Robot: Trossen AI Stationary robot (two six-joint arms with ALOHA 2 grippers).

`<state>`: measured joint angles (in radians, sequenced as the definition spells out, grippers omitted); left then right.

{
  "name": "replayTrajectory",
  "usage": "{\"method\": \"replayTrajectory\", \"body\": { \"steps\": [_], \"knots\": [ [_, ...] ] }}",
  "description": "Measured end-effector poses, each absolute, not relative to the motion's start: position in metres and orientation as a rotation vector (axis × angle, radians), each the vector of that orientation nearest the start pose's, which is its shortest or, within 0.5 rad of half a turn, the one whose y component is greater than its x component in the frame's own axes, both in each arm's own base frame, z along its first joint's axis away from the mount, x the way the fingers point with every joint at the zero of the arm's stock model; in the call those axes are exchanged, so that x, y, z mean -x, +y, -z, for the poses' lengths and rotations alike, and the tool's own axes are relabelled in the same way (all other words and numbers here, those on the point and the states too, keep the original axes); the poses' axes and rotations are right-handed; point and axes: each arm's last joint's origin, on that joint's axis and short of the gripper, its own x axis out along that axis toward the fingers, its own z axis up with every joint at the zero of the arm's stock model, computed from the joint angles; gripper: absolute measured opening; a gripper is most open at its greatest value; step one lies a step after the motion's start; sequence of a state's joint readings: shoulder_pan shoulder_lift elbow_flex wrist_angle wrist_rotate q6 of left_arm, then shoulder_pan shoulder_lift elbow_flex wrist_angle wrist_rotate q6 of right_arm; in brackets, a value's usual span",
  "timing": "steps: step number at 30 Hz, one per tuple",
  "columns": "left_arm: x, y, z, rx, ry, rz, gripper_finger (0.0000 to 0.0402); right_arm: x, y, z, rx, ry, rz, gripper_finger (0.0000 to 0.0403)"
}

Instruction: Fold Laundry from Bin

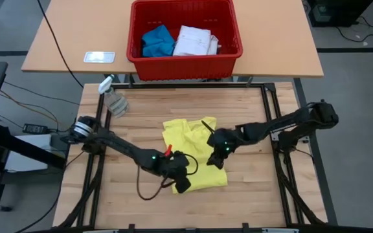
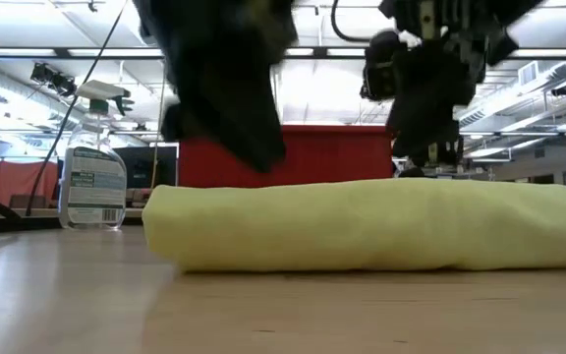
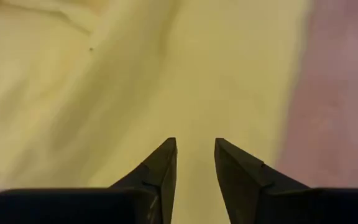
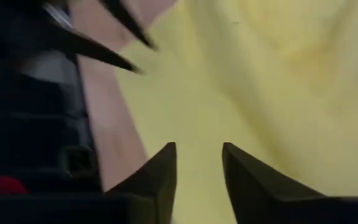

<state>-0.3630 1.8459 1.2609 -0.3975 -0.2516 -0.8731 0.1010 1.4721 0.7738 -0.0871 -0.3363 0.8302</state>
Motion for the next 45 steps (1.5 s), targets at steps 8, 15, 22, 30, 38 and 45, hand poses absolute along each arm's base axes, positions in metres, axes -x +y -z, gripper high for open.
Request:
{"method": "replayTrajectory", "body": {
  "steps": [8, 15, 22, 30, 38, 45],
  "knots": [
    [-0.350, -0.119, -0.154, 0.562, 0.952, -0.424, 0.0105, -0.275, 0.039, -0.131, -1.070, 0.685, 0.003, 0.0050],
    [-0.339, -0.121, -0.138, 0.655, 0.919, -0.459, 0.0105, -0.270, 0.023, -0.105, -0.981, 0.615, 0.155, 0.0015],
    [-0.340, -0.130, -0.146, 0.659, 0.927, -0.430, 0.0105, -0.276, 0.005, -0.125, -0.849, 0.421, 0.185, 0.0014],
    [-0.331, -0.122, -0.176, 0.566, 0.875, -0.527, 0.0105, -0.270, 0.013, -0.132, -0.801, 0.482, 0.107, 0.0008],
    [-0.331, -0.121, -0.154, 0.394, 0.942, -0.546, 0.0105, -0.260, 0.012, -0.112, -0.540, 0.547, 0.260, 0.0009],
    [-0.321, -0.115, -0.147, 0.391, 1.031, -0.658, 0.0105, -0.254, 0.004, -0.109, -0.413, 0.520, 0.359, 0.0010]
  ]
}}
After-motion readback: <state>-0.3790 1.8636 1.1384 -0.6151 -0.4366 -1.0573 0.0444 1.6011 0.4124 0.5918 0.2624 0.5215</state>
